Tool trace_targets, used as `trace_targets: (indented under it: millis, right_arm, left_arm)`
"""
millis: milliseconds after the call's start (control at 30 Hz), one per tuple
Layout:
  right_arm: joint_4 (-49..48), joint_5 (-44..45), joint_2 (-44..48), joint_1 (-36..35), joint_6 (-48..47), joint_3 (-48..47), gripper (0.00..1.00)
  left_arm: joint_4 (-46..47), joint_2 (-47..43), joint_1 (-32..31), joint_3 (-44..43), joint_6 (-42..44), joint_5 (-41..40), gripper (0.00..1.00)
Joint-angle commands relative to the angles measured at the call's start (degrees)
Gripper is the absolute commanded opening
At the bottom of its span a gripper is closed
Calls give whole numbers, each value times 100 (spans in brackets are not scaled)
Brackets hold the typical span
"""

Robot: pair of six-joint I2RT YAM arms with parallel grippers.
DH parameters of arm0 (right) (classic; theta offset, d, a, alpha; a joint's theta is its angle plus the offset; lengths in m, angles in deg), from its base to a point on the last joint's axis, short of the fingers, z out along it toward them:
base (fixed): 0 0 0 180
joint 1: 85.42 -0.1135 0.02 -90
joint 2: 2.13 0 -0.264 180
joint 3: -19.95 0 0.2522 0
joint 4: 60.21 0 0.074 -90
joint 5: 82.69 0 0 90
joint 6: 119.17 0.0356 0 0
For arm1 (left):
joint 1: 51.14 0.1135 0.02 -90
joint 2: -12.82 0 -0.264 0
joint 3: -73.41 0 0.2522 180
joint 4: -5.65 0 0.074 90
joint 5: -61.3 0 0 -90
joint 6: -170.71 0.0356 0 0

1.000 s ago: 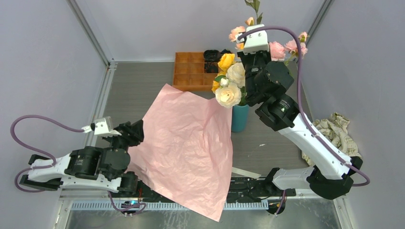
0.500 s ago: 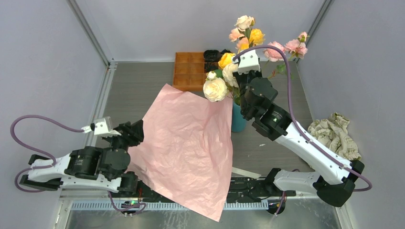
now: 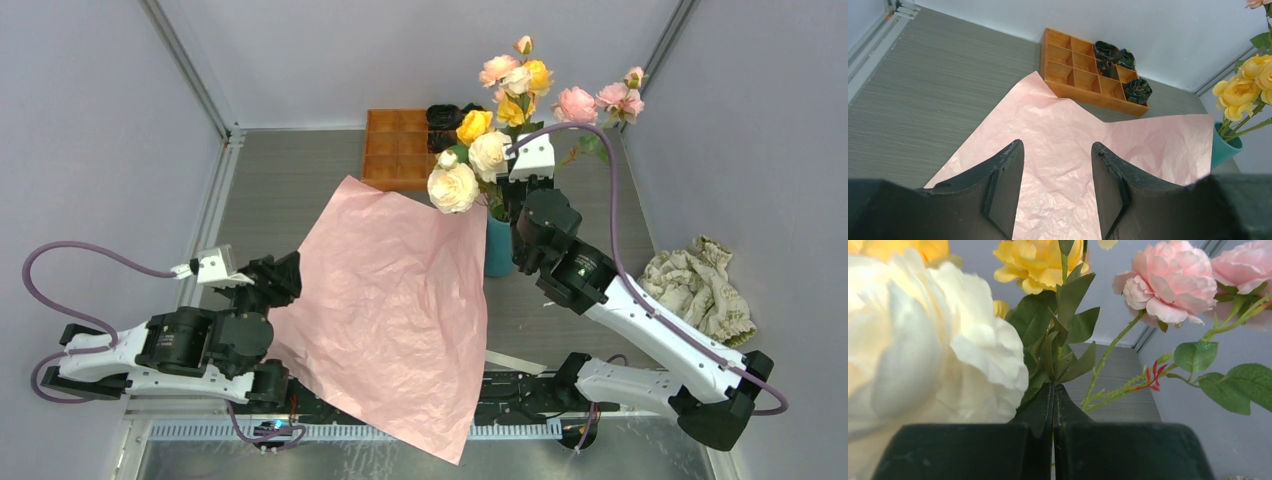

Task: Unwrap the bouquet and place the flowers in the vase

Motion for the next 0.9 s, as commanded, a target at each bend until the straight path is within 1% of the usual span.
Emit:
trace_targets:
  millis: [0,367,867]
  right_arm:
    - [-14,98,141,-10,493,202,1]
    - [180,158,215,1,1126,824,1]
    - [79,19,-97,280,1621,1338,1]
  left_arm:
    - [102,20,-12,-11,-160,-739,53]
    - [107,29,-12,-12,-177,-689,53]
    - [76,32,-12,-36,-177,-637,53]
